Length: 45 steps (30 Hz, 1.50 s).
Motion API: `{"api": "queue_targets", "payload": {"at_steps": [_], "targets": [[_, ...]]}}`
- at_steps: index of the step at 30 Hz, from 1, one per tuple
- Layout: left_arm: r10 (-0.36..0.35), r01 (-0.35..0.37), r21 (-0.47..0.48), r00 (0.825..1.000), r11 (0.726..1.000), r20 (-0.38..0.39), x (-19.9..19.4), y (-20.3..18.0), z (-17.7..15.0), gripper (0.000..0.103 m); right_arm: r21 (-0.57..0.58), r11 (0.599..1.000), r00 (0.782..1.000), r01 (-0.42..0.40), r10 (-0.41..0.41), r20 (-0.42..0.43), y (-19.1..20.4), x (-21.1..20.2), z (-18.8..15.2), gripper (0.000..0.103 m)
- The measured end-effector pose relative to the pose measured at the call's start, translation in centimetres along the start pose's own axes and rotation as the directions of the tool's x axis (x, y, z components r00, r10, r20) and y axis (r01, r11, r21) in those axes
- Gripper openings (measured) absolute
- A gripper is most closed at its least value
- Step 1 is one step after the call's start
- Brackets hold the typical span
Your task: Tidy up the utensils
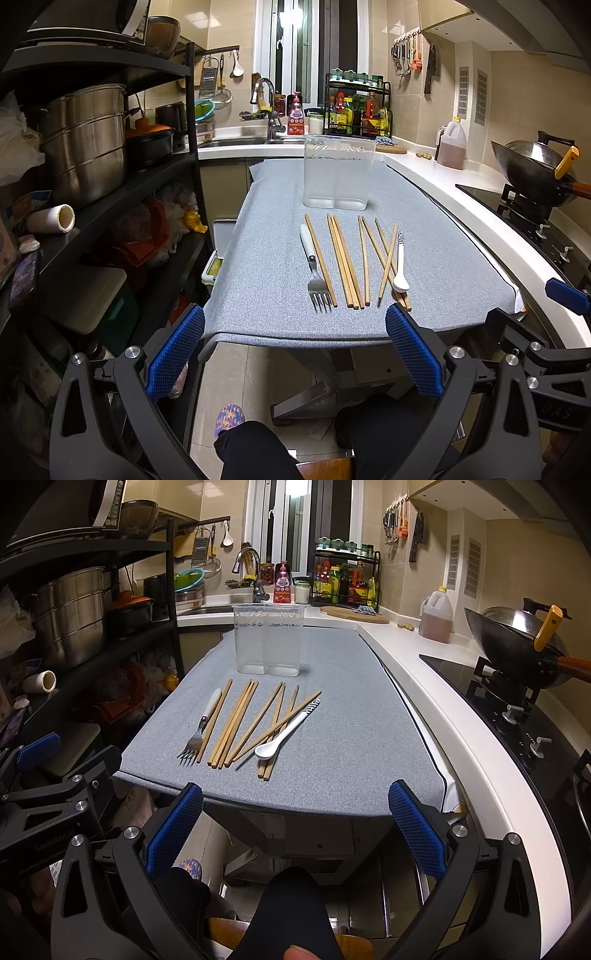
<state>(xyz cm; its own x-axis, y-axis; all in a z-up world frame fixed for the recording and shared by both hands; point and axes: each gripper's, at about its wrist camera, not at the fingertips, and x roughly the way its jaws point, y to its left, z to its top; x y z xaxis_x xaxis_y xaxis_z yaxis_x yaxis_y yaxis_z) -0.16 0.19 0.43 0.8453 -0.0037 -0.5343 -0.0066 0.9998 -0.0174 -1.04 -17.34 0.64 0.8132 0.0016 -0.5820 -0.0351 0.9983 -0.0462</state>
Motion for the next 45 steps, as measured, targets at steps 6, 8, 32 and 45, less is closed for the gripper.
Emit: {"api": "queue_targets", "payload": {"at_steps": [6, 8, 32, 45], "targets": [[0.0, 0.0, -0.003, 1.0, 1.0, -0.003, 0.0, 0.0, 0.2, 0.095, 0.0, 1.0, 1.0, 0.001, -0.001, 0.003, 0.0, 0.0, 0.0, 0.098], [0.0, 0.0, -0.003, 1.0, 1.0, -0.001, 0.1, 0.1, 0.2, 0.095, 0.0, 1.0, 1.0, 0.001, -0.001, 0.004, 0.0, 0.0, 0.0, 0.098], [-0.008, 0.008, -0.007, 0.999, 1.0, -0.036, 1.0, 0.1, -0.5, 0.095, -0.002, 1.0, 1.0, -0.013, 0.013, -0.024, 0.3, 0.7, -0.6, 0.098], [-0.02, 0.008, -0.063, 0.981, 0.998, -0.195, 4.7, 1.5, 0.3, 0.095, 0.074, 0.997, 0.995, 0.01, -0.003, -0.099, -2.2, 4.3, 0.4, 0.098]]}}
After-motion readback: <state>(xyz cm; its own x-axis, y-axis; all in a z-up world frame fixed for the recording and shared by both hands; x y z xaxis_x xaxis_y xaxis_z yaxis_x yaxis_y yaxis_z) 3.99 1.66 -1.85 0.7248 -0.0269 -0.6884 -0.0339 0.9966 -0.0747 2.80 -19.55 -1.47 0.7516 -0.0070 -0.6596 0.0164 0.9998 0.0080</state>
